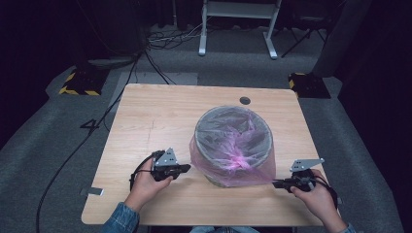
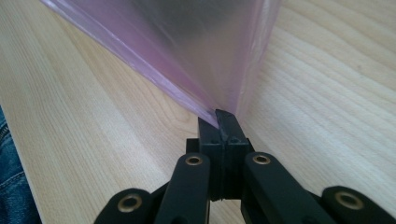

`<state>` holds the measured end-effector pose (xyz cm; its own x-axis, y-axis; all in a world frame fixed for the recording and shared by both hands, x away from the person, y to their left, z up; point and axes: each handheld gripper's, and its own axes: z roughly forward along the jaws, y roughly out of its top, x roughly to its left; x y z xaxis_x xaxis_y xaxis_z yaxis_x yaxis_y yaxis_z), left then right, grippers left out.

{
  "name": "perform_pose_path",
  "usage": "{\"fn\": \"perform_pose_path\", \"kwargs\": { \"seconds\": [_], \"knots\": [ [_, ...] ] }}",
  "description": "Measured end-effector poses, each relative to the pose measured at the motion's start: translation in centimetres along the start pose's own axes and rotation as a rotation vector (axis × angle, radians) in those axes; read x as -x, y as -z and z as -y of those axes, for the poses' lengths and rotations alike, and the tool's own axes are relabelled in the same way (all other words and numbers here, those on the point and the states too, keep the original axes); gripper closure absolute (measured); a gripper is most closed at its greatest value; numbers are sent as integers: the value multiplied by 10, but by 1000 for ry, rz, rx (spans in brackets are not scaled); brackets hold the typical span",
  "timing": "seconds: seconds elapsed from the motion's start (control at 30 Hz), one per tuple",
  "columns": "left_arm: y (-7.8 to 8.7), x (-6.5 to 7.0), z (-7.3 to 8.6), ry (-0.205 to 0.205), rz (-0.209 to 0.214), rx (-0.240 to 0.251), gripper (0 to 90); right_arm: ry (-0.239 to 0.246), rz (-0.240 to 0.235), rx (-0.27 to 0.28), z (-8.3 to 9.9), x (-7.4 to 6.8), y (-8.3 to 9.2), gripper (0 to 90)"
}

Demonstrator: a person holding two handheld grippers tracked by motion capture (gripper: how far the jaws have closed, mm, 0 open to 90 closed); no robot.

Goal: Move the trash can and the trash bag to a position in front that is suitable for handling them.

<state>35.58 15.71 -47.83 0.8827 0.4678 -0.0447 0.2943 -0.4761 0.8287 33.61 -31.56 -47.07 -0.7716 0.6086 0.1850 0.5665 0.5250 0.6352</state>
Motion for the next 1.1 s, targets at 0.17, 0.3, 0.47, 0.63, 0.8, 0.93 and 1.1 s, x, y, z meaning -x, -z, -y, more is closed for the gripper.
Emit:
{"fn": "perform_pose_path", "kwargs": {
  "seconds": [0.17, 0.3, 0.47, 0.63, 0.8, 0.93, 1.1],
  "knots": [
    [21, 0, -5, 19, -23, 61, 674, -6, 43, 55, -2, 2, 11, 779],
    [35, 0, -12, 22, -52, 109, 440, 6, 87, 132, -8, 1, 24, 541],
    [49, 0, -28, -7, -84, 172, 275, 97, 102, 150, -23, -13, 44, 285],
    [48, 6, -50, -30, -38, 195, 202, 131, 109, 227, -42, -27, 52, 190],
    [38, 5, -64, -58, -23, 171, 163, 139, 48, 252, -63, -30, 32, 201],
    [29, 0, -68, -57, 0, 162, 173, 134, -42, 251, -73, -18, 29, 727],
    [27, -4, -70, -64, 45, 173, 377, 111, -28, 279, -82, -6, 39, 900]
  ]
}}
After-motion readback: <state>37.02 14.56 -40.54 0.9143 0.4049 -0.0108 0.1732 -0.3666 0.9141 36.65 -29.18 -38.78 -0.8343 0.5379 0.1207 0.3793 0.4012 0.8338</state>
